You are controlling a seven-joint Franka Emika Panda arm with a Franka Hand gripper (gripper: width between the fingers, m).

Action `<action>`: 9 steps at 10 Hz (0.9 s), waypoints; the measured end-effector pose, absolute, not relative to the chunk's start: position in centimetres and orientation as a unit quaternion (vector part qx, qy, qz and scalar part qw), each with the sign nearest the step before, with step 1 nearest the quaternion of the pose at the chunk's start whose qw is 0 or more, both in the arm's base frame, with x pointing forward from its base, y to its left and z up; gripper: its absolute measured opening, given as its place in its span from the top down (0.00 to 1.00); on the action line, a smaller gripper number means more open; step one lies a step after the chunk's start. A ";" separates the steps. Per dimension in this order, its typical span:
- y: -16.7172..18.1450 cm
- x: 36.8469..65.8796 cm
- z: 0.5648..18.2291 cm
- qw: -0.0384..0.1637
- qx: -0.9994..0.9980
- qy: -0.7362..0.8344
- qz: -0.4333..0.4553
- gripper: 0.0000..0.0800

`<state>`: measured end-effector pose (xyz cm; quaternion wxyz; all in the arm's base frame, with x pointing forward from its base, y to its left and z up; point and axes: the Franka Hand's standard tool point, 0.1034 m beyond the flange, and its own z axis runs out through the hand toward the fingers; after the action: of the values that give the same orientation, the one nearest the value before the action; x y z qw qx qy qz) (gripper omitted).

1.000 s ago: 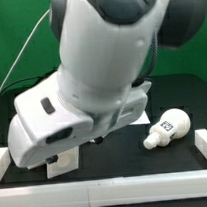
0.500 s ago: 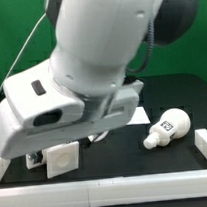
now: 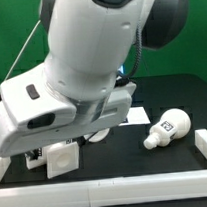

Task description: Assemble lamp

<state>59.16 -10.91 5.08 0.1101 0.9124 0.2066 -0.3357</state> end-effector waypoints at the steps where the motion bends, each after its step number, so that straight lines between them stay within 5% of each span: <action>1: -10.6 59.6 5.4 0.116 0.910 0.196 -0.347 0.13; 4: -9.0 59.3 5.1 0.133 0.878 0.144 -0.436 0.13; 9: -9.9 56.2 5.6 0.104 0.863 0.179 -0.460 0.13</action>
Offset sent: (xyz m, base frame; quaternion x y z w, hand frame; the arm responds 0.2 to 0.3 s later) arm 0.0001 0.0184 -0.0004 0.0056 -0.1518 0.0937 0.9839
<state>56.20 -9.91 5.61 0.1038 0.8633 0.1786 -0.4604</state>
